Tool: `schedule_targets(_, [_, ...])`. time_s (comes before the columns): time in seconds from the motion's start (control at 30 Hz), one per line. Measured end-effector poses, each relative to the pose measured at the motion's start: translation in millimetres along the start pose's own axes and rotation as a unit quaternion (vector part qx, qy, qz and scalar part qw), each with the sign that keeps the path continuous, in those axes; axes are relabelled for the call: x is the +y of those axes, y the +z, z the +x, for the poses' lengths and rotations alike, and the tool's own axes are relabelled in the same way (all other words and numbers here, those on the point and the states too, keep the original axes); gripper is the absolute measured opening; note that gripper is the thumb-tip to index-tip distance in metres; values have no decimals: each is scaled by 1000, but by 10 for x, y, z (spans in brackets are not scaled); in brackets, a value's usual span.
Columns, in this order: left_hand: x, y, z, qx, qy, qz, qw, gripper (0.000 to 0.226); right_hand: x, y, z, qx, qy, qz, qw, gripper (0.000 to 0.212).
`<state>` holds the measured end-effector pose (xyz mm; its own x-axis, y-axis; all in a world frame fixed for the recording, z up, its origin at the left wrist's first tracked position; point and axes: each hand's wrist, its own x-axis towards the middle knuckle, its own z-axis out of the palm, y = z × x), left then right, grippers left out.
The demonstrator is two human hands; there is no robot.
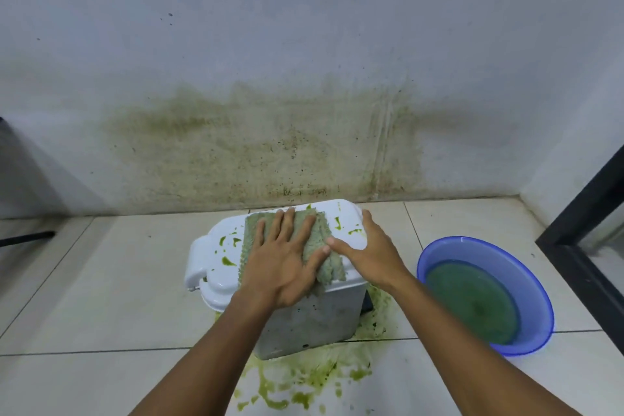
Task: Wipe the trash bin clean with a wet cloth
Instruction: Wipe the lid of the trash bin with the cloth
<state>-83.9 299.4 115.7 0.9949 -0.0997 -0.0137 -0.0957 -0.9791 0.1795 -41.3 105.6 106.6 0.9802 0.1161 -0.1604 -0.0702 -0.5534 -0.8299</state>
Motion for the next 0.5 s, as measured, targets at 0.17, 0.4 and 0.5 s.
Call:
schedule_targets(0.17, [-193,-38,-110,2,-36,11,999,85,100,156,-183,0,45,65,997,126])
schedule_targets(0.4, [9,-76,144,-32,-43,4,999,79,131,221,-289,-2,31,122,992,104])
schedule_targets(0.5, [84,-57,159,-38,-13,9,999,73,132,160,-307,-39,-1,131,991,108])
